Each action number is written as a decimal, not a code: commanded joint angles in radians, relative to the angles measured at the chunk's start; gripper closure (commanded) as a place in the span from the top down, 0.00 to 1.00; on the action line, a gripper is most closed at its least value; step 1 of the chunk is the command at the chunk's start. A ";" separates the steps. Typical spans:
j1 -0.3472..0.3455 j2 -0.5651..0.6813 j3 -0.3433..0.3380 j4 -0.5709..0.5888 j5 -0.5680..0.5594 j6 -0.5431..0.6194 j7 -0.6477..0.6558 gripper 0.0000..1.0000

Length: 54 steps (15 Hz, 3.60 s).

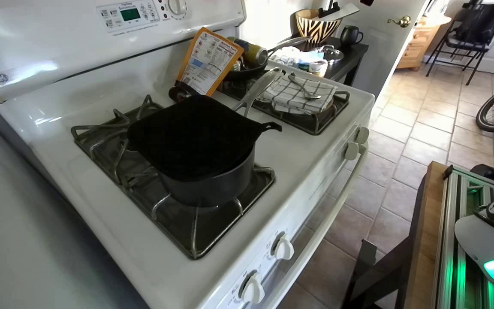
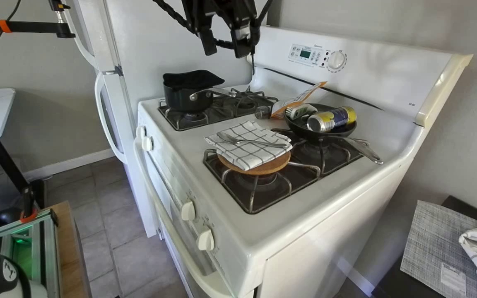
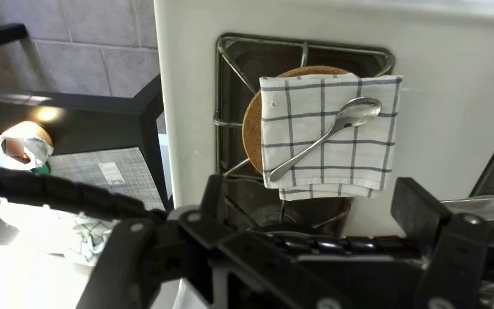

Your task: Put the silver spoon on top of the black pot holder.

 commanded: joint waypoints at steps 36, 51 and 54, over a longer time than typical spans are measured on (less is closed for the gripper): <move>-0.060 0.495 -0.006 0.072 0.212 0.205 0.527 0.70; 0.017 0.613 -0.008 0.156 0.153 0.158 0.646 0.22; 0.018 0.611 -0.011 0.149 0.141 0.142 0.669 0.00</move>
